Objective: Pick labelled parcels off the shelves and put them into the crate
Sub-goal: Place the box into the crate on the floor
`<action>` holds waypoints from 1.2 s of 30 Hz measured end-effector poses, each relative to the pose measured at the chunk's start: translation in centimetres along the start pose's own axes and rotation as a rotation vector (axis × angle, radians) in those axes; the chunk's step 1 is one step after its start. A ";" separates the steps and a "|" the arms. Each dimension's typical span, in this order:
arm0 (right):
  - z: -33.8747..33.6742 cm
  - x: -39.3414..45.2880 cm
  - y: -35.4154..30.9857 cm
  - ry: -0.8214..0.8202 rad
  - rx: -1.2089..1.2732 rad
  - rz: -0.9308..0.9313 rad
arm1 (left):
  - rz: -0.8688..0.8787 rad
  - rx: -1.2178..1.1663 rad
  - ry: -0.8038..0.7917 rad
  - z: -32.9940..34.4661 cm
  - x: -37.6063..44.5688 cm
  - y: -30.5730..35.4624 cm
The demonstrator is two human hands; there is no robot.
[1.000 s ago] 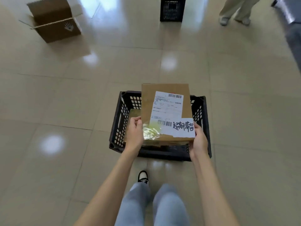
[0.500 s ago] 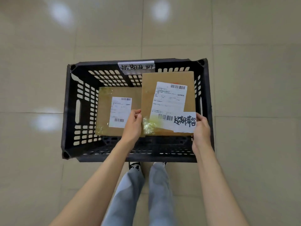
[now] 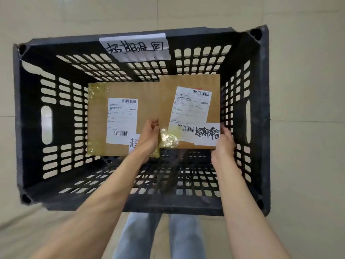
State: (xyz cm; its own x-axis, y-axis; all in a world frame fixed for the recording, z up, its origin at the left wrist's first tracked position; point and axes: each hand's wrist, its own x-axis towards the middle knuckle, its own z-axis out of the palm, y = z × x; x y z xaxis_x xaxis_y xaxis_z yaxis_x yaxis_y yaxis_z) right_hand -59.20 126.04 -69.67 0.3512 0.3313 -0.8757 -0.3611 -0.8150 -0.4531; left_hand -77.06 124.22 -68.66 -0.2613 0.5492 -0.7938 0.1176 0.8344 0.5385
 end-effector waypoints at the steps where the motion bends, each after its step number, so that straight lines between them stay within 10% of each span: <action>1: 0.1 0.6 0.0 0.005 0.017 0.005 | -0.005 -0.002 -0.006 0.1 0.3 0.0; 16: 0.2 -4.7 -4.7 -0.024 0.006 0.064 | 0.175 0.062 0.046 -1.1 -5.2 5.9; 25: -3.6 -21.2 -8.9 -0.308 0.048 -0.345 | 0.478 -0.033 -0.069 -4.7 -17.8 14.9; 36: -16.3 -41.6 -5.9 -0.006 0.152 -0.906 | 0.924 0.268 -0.544 -8.3 -37.3 16.3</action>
State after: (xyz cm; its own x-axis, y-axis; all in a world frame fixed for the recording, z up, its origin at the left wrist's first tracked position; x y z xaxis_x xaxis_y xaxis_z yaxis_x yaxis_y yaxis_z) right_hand -57.55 109.31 -27.82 0.5511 0.8157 -0.1761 -0.0604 -0.1715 -0.9833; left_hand -73.36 116.96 -27.96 0.4826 0.8590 -0.1710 0.2711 0.0391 0.9617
